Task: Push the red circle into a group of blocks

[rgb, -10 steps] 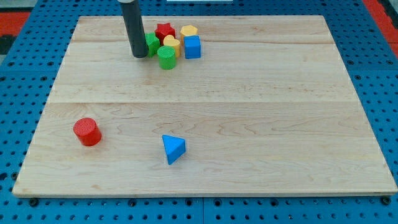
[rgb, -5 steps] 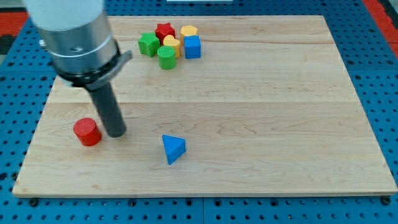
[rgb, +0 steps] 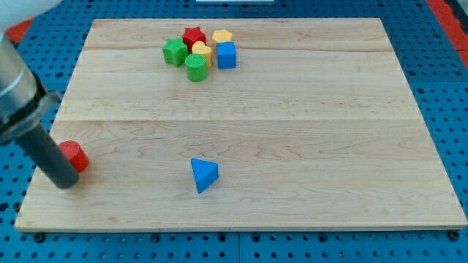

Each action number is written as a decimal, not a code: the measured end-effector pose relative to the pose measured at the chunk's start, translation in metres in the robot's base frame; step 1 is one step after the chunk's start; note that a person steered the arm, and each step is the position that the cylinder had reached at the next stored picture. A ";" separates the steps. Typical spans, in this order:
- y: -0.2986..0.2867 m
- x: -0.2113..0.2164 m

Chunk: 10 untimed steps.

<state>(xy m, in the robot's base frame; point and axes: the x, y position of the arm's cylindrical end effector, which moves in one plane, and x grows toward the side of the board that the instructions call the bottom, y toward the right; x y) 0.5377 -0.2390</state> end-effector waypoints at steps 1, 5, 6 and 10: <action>0.042 -0.041; -0.065 0.010; -0.052 -0.015; 0.052 -0.039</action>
<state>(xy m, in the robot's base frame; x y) 0.4983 -0.1869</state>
